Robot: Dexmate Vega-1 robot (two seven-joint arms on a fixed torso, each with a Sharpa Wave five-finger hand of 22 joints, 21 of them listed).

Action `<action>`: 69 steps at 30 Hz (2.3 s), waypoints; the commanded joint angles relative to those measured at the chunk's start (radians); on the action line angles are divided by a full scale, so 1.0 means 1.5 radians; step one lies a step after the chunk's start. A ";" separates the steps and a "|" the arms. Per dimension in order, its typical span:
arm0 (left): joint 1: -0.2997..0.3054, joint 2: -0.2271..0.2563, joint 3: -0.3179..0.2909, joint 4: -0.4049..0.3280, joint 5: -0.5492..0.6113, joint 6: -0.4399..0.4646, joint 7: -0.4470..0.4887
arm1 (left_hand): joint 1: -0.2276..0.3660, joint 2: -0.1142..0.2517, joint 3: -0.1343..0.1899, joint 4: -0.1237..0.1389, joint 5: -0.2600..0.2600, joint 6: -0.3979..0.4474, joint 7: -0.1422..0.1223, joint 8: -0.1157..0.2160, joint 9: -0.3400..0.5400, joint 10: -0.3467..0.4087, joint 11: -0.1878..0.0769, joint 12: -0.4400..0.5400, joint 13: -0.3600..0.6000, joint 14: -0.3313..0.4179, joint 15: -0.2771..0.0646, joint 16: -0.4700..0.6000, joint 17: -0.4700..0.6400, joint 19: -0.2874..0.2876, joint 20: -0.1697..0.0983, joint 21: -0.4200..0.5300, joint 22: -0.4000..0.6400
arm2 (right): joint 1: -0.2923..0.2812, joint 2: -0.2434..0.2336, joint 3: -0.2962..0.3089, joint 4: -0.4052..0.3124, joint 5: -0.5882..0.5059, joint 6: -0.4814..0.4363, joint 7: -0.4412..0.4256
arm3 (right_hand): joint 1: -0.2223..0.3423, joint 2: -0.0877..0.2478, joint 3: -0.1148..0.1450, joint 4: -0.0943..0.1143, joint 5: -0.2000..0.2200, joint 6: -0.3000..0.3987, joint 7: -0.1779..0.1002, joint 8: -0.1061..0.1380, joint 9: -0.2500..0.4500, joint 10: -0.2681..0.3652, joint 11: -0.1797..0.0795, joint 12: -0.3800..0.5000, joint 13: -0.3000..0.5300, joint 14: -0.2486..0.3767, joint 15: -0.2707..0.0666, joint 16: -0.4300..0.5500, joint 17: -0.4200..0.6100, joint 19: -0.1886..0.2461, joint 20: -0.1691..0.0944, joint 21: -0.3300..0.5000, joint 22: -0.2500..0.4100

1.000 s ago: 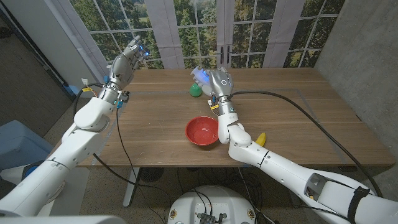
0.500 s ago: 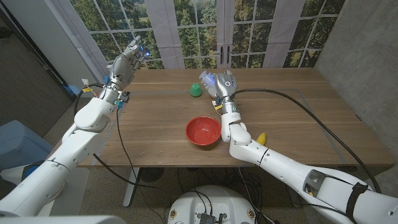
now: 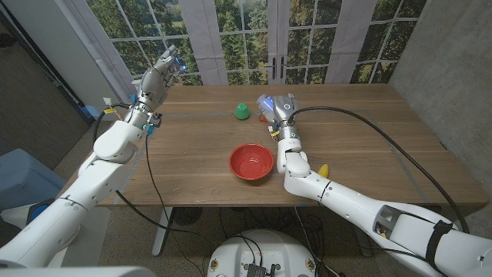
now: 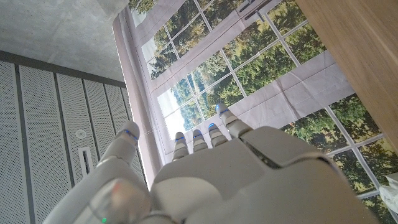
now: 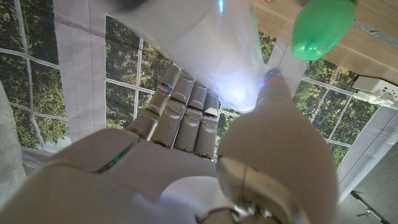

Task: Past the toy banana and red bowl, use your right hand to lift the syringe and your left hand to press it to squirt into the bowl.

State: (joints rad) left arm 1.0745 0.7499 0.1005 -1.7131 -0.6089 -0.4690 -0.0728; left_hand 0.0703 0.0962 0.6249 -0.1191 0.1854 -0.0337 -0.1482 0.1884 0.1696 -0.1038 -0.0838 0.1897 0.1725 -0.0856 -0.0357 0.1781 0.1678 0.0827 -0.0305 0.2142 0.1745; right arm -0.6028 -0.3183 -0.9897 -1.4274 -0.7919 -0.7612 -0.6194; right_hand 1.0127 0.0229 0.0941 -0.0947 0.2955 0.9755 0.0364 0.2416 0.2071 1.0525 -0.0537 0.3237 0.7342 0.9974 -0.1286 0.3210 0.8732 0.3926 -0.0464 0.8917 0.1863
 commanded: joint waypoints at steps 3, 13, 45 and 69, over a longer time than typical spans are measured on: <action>-0.005 0.000 0.006 0.001 0.002 0.005 0.000 | 0.005 0.017 0.002 -0.003 -0.002 0.004 -0.001 -0.001 0.003 0.002 -0.002 0.001 0.002 -0.001 -0.031 -0.001 0.001 0.003 -0.004 -0.001 0.003 | 0.022 -0.007 -0.021 0.023 0.032 -0.054 0.049 | 0.095 0.093 0.007 0.009 0.000 0.111 -0.114 0.000 0.002 0.100 -0.099 -0.005 0.000 0.015 -0.066 -0.003 0.003 0.002 -0.099 0.002 -0.001; -0.005 0.004 0.006 -0.002 0.000 0.010 -0.002 | 0.005 0.016 0.002 -0.004 -0.002 0.004 -0.001 -0.001 0.003 0.002 -0.001 0.001 0.002 -0.001 -0.031 -0.001 0.001 0.003 -0.004 -0.001 0.003 | 0.049 -0.007 -0.050 0.026 0.051 -0.106 0.122 | 0.096 0.093 0.008 0.009 -0.002 0.109 -0.118 -0.001 0.003 0.099 -0.099 -0.007 0.003 0.015 -0.067 -0.005 0.005 -0.024 -0.095 -0.010 -0.003; -0.003 0.010 0.009 -0.017 0.004 0.023 0.003 | 0.005 0.017 0.004 -0.008 -0.003 0.004 -0.001 -0.002 0.003 0.001 -0.001 0.000 0.002 0.000 -0.032 -0.001 0.001 0.003 -0.003 -0.004 0.003 | 0.078 -0.012 -0.082 0.041 0.105 -0.175 0.148 | 0.046 0.083 0.019 0.026 -0.054 0.031 -0.094 -0.022 0.004 0.048 -0.081 -0.064 -0.026 -0.041 -0.053 -0.043 -0.002 0.001 -0.014 -0.018 -0.008; 0.003 0.013 0.007 -0.030 0.006 0.033 0.008 | 0.006 0.017 0.005 -0.011 -0.003 0.005 -0.001 -0.003 0.003 0.002 -0.001 -0.001 0.002 -0.002 -0.030 -0.002 0.001 0.003 -0.001 -0.005 0.003 | 0.045 -0.066 -0.039 -0.049 0.155 -0.134 0.129 | -0.167 -0.018 -0.084 0.067 0.001 -0.366 -0.062 -0.041 0.000 -0.400 -0.010 -0.101 -0.095 -0.374 0.021 -0.092 -0.067 -0.043 0.065 -0.107 -0.006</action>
State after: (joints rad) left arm 1.0775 0.7673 0.1146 -1.7538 -0.5995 -0.4279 -0.0623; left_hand 0.0703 0.0962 0.6278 -0.1305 0.1807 -0.0338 -0.1481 0.1847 0.1696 -0.1039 -0.0838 0.1897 0.1726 -0.0856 -0.0357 0.1781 0.1679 0.0826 -0.0305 0.2067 0.1744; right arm -0.5030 -0.3790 -1.0976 -1.4369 -0.6036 -1.0148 -0.4021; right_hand 0.7857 -0.0024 -0.0161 -0.0021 0.2829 0.4731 -0.0676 0.1771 0.2044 0.5063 -0.0826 0.1731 0.6034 0.4864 -0.0489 0.1846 0.7881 0.3332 0.0419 0.7429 0.1748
